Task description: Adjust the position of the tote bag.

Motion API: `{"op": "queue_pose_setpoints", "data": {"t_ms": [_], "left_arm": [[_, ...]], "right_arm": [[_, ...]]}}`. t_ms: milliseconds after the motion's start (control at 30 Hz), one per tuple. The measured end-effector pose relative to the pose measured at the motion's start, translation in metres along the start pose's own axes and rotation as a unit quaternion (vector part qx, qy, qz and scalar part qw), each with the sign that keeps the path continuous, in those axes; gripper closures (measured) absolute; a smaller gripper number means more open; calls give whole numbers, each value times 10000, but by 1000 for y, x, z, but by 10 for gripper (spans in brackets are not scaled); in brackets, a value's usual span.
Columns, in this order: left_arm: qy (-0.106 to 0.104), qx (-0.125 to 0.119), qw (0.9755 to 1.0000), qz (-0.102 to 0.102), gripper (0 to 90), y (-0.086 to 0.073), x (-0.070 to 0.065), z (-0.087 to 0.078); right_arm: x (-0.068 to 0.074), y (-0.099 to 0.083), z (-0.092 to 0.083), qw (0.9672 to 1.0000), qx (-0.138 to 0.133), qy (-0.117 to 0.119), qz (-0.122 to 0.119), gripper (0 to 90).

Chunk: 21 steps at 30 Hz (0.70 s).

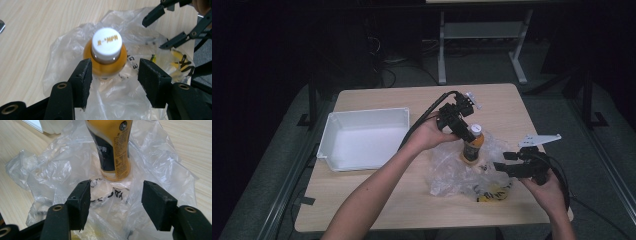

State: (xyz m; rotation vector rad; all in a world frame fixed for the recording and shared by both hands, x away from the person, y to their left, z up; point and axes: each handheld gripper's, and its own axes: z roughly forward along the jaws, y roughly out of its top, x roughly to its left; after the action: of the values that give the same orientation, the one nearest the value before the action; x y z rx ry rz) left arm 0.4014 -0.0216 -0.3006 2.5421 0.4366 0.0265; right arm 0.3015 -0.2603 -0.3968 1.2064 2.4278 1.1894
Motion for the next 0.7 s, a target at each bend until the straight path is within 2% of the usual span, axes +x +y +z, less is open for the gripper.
{"op": "queue_pose_setpoints", "data": {"t_ms": [133,267,333,700], "left_arm": [[9,18,10000,64,440,5,1,2],[-8,56,10000,11,445,11,1,4],[9,122,9999,54,484,13,1,6],[56,241,9997,-1,486,22,2,18]], "right_arm": [[0,0,0,10000,-29,-38,-14,379],[0,0,-1,10000,-43,-65,9,374],[0,0,-2,9999,-59,-101,22,374],[-1,0,-3,9999,-93,-117,15,371]]}}
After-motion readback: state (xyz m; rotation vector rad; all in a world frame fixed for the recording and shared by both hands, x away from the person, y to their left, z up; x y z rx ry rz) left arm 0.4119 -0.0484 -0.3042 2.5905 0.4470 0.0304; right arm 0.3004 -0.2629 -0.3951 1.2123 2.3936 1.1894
